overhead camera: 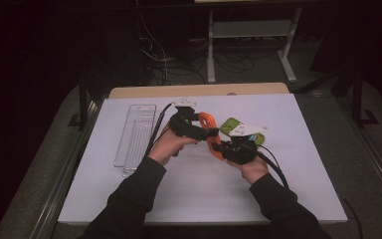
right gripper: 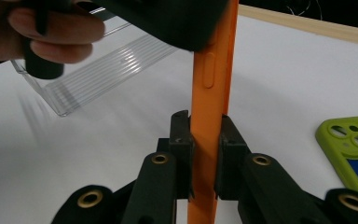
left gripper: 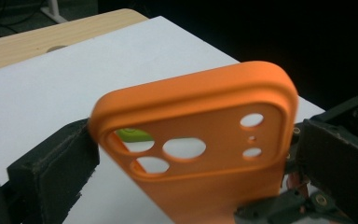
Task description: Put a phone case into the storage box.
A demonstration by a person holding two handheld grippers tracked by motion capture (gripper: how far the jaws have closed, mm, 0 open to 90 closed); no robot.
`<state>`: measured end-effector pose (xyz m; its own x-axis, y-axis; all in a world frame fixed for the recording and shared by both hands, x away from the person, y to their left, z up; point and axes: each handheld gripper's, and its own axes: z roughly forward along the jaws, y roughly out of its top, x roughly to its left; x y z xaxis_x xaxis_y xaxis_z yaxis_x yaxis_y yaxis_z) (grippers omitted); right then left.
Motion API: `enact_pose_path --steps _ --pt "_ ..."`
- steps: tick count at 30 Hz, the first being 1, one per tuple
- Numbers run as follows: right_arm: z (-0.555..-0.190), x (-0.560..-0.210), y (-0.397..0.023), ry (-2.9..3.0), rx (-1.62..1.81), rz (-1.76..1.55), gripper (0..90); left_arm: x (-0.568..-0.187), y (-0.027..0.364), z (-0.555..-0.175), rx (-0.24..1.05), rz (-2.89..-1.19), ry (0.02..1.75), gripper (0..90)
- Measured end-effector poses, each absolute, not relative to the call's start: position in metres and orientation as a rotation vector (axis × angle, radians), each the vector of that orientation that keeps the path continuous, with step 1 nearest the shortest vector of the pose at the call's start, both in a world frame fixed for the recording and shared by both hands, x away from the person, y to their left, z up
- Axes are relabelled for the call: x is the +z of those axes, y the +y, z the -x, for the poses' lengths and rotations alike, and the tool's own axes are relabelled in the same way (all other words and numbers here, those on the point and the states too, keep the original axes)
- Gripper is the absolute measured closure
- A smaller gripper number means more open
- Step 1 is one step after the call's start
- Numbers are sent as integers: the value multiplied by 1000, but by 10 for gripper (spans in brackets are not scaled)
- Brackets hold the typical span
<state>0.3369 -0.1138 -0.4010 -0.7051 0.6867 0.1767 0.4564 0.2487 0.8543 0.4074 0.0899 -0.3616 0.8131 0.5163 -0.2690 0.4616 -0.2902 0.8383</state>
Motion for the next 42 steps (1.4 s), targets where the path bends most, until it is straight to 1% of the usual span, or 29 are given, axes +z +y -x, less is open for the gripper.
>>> enact_pose_path --steps 11,14,18,25,31,36,42 --pt "-336 -401 -113 2297 1435 -1067 787 -364 87 -408 69 -1921 737 0" --pt "-337 -402 -112 2298 1433 -1063 787 -363 88 -408 77 -1917 743 56" --pt "-337 -403 -112 2304 1427 -1055 787 -363 89 -409 60 -1897 757 95" --pt "-336 -404 -110 2316 1412 -1052 787 -361 90 -408 52 -1901 748 127" --pt "-336 -404 -109 2321 1405 -1034 777 -359 91 -406 76 -1922 732 144" --pt "-336 -403 -109 2334 1385 -1046 583 -357 95 -407 92 -1935 742 146" --pt "-334 -404 -116 2386 1342 -1032 400 -347 104 -411 115 -1953 751 146"
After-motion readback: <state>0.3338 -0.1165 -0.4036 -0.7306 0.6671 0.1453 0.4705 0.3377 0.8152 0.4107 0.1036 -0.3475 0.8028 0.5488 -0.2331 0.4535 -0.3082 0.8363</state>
